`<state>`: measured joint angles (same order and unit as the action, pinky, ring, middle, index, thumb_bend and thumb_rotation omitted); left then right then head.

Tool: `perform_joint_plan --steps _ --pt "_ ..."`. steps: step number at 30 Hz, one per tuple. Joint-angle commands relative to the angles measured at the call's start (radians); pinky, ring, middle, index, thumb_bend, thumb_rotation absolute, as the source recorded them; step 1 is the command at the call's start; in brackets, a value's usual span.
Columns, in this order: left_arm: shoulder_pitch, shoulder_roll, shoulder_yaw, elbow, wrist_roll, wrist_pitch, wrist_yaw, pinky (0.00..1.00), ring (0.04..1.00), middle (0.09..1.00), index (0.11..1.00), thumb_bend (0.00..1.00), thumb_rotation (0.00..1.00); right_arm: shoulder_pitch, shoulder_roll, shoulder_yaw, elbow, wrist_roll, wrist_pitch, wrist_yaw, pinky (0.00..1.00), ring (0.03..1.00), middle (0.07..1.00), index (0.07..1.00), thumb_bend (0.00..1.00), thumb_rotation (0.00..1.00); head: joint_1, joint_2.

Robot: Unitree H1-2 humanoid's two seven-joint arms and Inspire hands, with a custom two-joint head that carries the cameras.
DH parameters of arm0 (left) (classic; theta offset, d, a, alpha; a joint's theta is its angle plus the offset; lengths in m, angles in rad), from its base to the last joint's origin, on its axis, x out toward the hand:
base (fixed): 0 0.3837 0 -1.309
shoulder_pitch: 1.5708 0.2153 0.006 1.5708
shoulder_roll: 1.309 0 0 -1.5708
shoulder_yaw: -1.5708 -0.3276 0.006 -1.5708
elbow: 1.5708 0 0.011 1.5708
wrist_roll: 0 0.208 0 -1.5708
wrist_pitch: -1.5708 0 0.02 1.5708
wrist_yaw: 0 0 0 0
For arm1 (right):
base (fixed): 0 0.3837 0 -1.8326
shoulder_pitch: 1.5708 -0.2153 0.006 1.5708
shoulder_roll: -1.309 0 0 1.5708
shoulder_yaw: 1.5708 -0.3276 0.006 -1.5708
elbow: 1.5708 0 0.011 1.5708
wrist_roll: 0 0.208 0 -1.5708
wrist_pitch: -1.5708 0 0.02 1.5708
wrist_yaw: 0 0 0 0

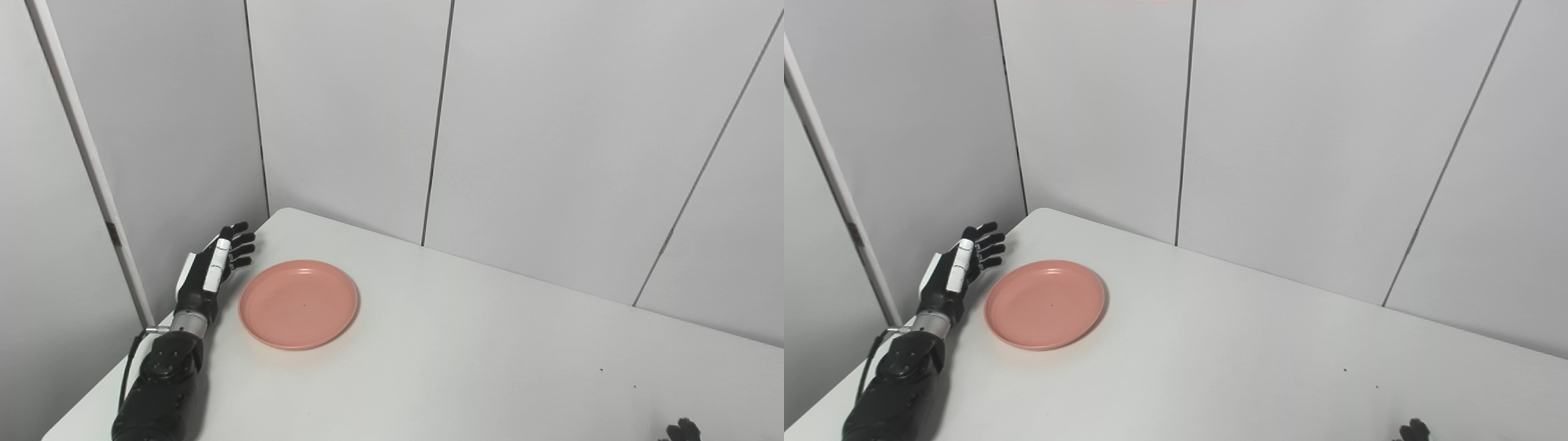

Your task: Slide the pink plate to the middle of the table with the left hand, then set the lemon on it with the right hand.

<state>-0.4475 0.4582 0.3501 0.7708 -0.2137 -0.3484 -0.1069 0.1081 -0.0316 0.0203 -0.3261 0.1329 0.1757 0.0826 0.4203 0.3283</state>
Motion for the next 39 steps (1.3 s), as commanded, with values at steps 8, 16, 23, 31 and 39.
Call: perform_joint_plan --steps 8,16,23,31,39 --pt "-0.019 -0.003 -0.005 0.044 -0.036 -0.041 -0.034 0.8 0.821 0.827 0.818 0.87 1.0 -0.008 0.002 -0.002 -0.042 0.01 -0.045 0.005 1.0 1.0 1.0 1.0 0.6 0.93 0.001 0.009" --pt "0.005 -0.023 -0.024 -0.01 -0.015 0.009 -0.005 0.88 0.846 0.84 0.834 0.9 1.0 -0.004 0.0 -0.003 -0.05 0.013 -0.042 0.006 1.0 1.0 1.0 1.0 0.6 0.93 0.0 0.017" --pt "0.015 -0.033 -0.036 -0.015 -0.011 -0.001 -0.007 0.89 0.874 0.865 0.852 0.89 1.0 -0.001 -0.003 -0.004 -0.058 0.012 -0.041 0.004 1.0 1.0 1.0 1.0 0.61 0.94 0.001 0.024" --pt "0.035 -0.03 -0.069 -0.013 0.013 -0.014 -0.018 0.88 0.871 0.856 0.845 0.86 1.0 0.001 -0.002 -0.002 -0.073 0.011 -0.039 0.004 1.0 1.0 1.0 1.0 0.6 0.94 0.003 0.034" --pt "0.045 -0.028 -0.085 0.004 0.007 -0.051 -0.062 0.88 0.869 0.864 0.86 0.84 1.0 0.002 0.001 -0.008 -0.082 0.016 -0.016 -0.005 1.0 1.0 1.0 1.0 0.63 0.92 0.005 0.041"
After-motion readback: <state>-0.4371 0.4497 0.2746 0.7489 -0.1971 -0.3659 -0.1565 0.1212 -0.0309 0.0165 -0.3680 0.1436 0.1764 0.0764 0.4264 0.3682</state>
